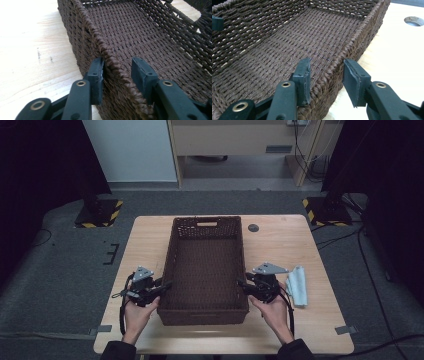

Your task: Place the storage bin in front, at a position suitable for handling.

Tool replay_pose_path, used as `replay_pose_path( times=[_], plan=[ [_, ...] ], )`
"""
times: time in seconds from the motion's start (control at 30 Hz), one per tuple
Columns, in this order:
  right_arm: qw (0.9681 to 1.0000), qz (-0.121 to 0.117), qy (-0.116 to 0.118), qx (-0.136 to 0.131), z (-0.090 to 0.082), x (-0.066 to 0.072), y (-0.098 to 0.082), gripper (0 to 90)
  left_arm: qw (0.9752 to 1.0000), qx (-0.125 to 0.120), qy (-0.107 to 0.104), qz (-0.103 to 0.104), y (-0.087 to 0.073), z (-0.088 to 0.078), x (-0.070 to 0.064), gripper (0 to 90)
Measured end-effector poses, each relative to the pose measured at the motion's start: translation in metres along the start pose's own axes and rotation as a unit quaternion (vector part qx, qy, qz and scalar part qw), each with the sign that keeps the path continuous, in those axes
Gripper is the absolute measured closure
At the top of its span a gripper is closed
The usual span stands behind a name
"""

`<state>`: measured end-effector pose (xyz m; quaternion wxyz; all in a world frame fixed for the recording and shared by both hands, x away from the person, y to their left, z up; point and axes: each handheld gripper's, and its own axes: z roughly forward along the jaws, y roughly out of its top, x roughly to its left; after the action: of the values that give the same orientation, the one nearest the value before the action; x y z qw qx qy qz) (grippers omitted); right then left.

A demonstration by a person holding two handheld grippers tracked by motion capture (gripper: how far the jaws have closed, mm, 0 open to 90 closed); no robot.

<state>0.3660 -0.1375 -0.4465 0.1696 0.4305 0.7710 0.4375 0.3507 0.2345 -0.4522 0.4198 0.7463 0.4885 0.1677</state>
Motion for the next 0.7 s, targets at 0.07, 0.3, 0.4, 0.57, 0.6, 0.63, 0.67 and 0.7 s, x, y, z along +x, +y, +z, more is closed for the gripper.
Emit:
replay_pose_path(
  times=[0.07, 0.3, 0.4, 0.57, 0.6, 0.63, 0.67, 0.7],
  plan=[
    [1.0, -0.001, 0.004, 0.004, -0.003, -0.003, -0.001, 57.3, 1.0, 0.0, 0.002, 0.003, 0.003, 0.001, 0.0, 57.9],
    [0.9995, 0.015, -0.004, -0.027, 0.0, -0.02, 0.008, 50.4, 0.9999, 0.001, 0.016, -0.006, 0.018, 0.012, 0.008, 53.9],
    [0.9996, 0.011, -0.005, -0.025, 0.009, -0.024, 0.01, 49.6, 0.9999, 0.003, 0.01, -0.011, 0.017, 0.017, 0.011, 59.1],
    [0.9996, 0.015, 0.013, -0.018, 0.021, -0.024, 0.008, 54.3, 0.9999, 0.002, -0.004, -0.012, 0.015, 0.018, 0.01, 64.5],
    [0.9997, 0.012, 0.011, -0.017, 0.021, -0.022, 0.008, 54.8, 0.9999, 0.003, -0.004, -0.009, 0.015, 0.018, 0.008, 64.8],
    [0.9999, 0.004, 0.002, -0.016, 0.021, -0.021, 0.008, 55.2, 1.0, 0.004, -0.002, -0.006, 0.015, 0.018, 0.006, 64.9],
    [0.9999, 0.001, -0.002, -0.014, 0.019, -0.021, 0.008, 55.6, 1.0, 0.003, -0.002, -0.002, 0.014, 0.018, 0.003, 65.0],
    [0.9999, -0.001, -0.004, -0.015, 0.017, -0.021, 0.006, 56.0, 1.0, 0.003, -0.002, -0.002, 0.014, 0.019, 0.001, 65.0]
  ],
)
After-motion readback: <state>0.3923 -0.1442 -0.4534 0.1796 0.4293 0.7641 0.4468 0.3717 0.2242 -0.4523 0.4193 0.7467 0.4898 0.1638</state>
